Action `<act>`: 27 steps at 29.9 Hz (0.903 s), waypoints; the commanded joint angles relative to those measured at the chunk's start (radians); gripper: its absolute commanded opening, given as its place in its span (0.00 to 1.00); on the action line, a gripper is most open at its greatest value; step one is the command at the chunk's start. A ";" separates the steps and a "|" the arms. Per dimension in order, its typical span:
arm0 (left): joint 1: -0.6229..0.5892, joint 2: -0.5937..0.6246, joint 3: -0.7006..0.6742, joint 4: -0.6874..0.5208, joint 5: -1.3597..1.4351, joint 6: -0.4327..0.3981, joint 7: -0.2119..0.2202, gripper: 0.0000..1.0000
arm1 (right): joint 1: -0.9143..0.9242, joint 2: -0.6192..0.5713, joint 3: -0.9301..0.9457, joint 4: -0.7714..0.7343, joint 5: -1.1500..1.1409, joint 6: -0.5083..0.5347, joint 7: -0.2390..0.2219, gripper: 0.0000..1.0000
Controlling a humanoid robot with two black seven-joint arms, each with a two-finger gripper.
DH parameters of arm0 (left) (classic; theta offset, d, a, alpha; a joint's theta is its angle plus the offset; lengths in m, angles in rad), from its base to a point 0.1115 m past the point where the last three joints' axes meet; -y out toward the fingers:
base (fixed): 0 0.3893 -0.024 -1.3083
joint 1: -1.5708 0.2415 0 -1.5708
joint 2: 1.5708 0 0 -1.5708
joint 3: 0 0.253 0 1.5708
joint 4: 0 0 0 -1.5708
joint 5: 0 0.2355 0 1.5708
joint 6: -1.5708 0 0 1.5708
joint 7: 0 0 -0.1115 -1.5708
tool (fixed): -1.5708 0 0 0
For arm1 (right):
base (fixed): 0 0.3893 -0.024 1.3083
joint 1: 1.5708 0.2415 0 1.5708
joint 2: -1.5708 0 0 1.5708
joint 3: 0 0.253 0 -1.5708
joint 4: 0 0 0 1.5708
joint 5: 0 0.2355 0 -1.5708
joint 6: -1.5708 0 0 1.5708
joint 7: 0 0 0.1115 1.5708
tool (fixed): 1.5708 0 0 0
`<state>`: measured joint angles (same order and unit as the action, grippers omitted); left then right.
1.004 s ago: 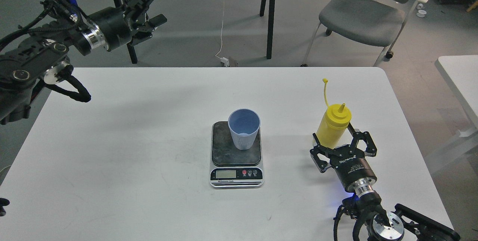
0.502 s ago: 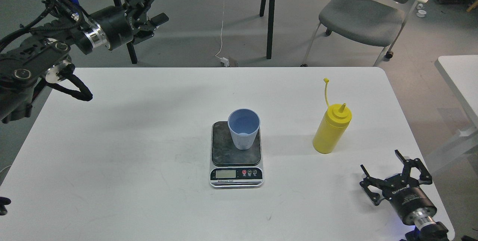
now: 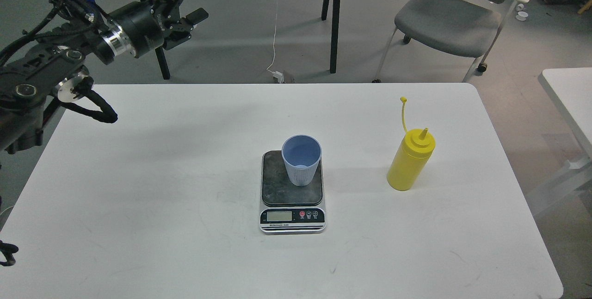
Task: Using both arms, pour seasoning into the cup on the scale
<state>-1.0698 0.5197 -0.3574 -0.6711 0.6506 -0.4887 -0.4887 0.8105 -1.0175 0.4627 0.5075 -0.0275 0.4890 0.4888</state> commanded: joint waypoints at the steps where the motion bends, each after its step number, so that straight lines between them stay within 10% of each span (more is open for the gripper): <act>1: 0.022 0.031 0.002 -0.010 0.001 0.000 0.000 0.98 | 0.220 0.097 -0.142 -0.053 -0.091 0.000 0.000 0.99; 16: 0.156 0.338 0.018 -0.183 0.173 0.000 0.000 0.99 | 0.432 0.280 -0.386 -0.076 -0.144 0.000 0.000 0.99; 27: 0.163 0.292 -0.028 -0.171 -0.029 0.000 0.000 0.99 | 0.424 0.350 -0.386 -0.063 -0.131 0.000 0.000 0.98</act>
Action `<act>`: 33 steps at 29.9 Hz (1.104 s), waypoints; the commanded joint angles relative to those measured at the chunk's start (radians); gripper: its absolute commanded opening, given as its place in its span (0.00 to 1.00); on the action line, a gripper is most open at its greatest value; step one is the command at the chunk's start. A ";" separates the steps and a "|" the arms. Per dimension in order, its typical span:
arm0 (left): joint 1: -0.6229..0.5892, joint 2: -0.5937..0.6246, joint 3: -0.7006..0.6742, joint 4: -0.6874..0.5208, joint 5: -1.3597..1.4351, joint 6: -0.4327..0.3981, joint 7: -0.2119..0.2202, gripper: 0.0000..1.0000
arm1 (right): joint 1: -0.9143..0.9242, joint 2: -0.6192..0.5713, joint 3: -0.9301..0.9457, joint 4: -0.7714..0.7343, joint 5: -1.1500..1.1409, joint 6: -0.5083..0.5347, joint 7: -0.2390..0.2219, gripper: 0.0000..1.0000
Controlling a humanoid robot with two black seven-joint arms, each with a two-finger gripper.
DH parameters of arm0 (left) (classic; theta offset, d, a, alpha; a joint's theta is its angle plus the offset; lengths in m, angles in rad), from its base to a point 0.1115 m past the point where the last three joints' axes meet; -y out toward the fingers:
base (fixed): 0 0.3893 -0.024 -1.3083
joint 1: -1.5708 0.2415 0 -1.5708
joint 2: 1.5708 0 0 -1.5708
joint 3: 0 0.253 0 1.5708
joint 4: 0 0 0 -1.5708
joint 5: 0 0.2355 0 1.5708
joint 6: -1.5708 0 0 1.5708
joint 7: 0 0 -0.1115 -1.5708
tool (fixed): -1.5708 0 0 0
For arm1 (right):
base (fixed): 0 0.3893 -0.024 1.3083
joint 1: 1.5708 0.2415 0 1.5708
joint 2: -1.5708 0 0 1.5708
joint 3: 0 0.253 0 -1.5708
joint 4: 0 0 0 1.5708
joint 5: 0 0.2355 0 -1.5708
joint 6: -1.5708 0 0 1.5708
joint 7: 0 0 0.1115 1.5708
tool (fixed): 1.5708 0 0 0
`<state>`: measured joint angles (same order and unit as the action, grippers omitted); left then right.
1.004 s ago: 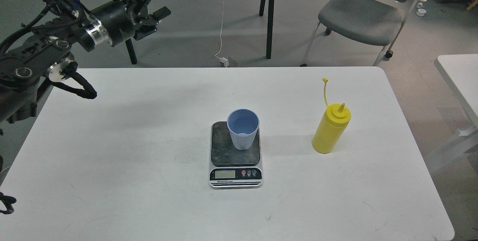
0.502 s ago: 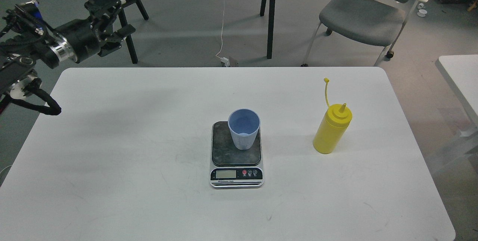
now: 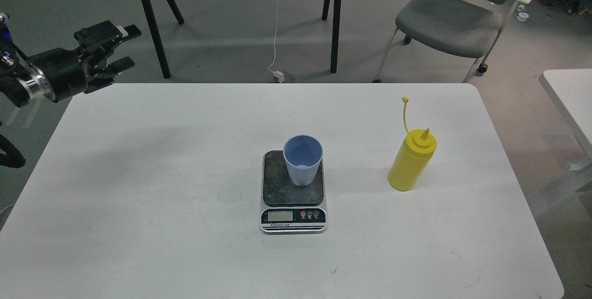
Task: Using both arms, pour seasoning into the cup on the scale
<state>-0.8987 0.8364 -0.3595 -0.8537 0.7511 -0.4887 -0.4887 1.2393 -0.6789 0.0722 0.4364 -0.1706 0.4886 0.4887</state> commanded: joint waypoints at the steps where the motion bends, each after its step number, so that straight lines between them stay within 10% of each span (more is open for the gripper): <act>1: -0.009 -0.026 -0.035 0.024 -0.185 0.000 0.000 0.99 | -0.009 0.013 0.011 0.013 0.017 0.000 0.000 0.98; 15: -0.118 -0.229 -0.042 0.180 -0.401 0.000 0.000 0.99 | -0.116 0.337 0.021 0.117 0.414 0.000 0.000 0.91; 33: -0.135 -0.255 -0.042 0.200 -0.401 0.000 0.000 0.99 | -0.185 0.289 0.098 0.288 0.451 0.000 0.000 0.99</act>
<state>-1.0349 0.5834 -0.4007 -0.6542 0.3505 -0.4887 -0.4887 1.0541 -0.3878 0.1739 0.7267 0.2808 0.4886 0.4886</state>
